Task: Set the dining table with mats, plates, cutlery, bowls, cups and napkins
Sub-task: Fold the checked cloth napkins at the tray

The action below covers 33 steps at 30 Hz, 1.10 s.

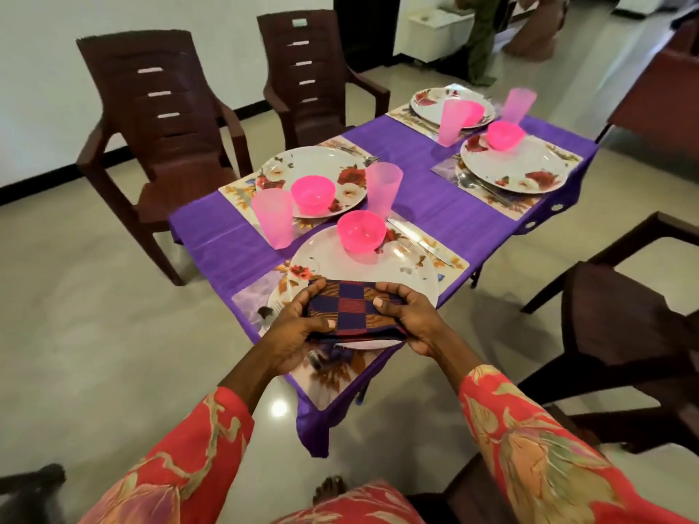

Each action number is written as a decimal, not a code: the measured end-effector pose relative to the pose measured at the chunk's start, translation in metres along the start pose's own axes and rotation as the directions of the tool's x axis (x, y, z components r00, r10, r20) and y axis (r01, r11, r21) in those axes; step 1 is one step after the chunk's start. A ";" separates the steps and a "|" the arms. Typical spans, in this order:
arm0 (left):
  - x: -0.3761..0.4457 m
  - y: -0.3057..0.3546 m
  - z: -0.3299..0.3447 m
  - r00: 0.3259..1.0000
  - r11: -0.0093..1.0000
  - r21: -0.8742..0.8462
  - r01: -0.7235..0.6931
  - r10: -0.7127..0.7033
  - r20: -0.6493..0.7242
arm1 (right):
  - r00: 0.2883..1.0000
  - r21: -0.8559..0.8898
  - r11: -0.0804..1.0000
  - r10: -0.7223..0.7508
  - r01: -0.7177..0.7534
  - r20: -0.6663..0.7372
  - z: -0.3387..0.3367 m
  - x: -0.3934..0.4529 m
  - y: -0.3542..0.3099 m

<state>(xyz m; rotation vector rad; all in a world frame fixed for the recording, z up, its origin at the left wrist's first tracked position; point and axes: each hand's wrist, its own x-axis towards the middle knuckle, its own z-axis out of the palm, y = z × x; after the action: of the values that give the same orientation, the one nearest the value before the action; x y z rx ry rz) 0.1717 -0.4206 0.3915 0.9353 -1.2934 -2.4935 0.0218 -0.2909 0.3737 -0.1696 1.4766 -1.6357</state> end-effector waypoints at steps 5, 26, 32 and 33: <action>0.027 0.003 0.015 0.996 0.994 -0.087 -0.060 0.053 -0.078 | 0.983 0.097 0.994 -0.034 0.053 -0.180 -0.013 0.010 -0.007; 0.196 0.008 0.152 0.996 0.997 -0.005 -0.077 0.077 -0.047 | 0.985 0.067 0.997 0.047 -0.036 -0.166 -0.178 0.116 -0.105; 0.267 -0.004 0.218 0.975 0.987 -0.148 -0.066 0.032 -0.222 | 0.978 -0.018 0.989 0.146 -0.150 -0.146 -0.245 0.170 -0.147; 0.277 -0.004 0.228 0.969 0.986 -0.151 -0.066 0.027 -0.245 | 0.977 -0.030 0.986 0.156 -0.162 -0.148 -0.256 0.180 -0.154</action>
<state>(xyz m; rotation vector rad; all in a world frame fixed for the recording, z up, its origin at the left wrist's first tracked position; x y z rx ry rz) -0.1834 -0.3825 0.3601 1.1148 -1.0137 -2.3190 -0.3231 -0.2443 0.3539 0.0444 1.5925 -1.5147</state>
